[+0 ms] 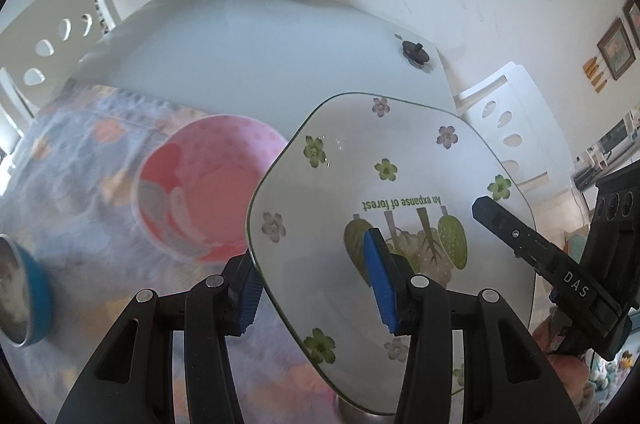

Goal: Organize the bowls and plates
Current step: 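Lift the white hexagonal plate with the left tool off the cloth, then carry the held plate with the left tool over the plate stack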

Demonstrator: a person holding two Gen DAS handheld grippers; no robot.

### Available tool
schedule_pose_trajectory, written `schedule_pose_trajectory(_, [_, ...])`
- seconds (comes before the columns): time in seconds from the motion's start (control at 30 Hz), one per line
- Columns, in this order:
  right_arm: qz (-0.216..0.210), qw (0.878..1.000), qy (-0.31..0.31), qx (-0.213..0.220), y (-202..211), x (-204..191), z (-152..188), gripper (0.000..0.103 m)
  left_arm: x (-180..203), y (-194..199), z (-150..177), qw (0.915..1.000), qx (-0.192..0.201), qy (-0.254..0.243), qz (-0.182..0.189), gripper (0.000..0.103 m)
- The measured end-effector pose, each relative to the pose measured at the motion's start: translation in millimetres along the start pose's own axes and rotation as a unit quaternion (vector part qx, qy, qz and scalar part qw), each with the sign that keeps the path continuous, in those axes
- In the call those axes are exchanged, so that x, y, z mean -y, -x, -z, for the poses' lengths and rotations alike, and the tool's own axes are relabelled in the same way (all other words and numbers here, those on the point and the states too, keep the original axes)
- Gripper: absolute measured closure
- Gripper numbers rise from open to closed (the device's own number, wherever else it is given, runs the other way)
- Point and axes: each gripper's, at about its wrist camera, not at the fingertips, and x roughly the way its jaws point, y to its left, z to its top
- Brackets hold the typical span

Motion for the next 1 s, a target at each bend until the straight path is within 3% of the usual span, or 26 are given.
schedule_pose_trajectory(0.67, [-0.052, 0.997, 0.038, -0.052, 21.7, -114.8, 67.0, 0.084, -66.1, 116.8, 68.8, 0.9973, 0.044, 0.050, -0.029, 0.060])
schedule_pose_trajectory(1.0, [-0.076, 0.993, 0.046, -0.079, 33.8, -148.5, 106.1, 0.084, -92.2, 153.9, 115.8, 0.9968, 0.047, 0.055, -0.033, 0.060])
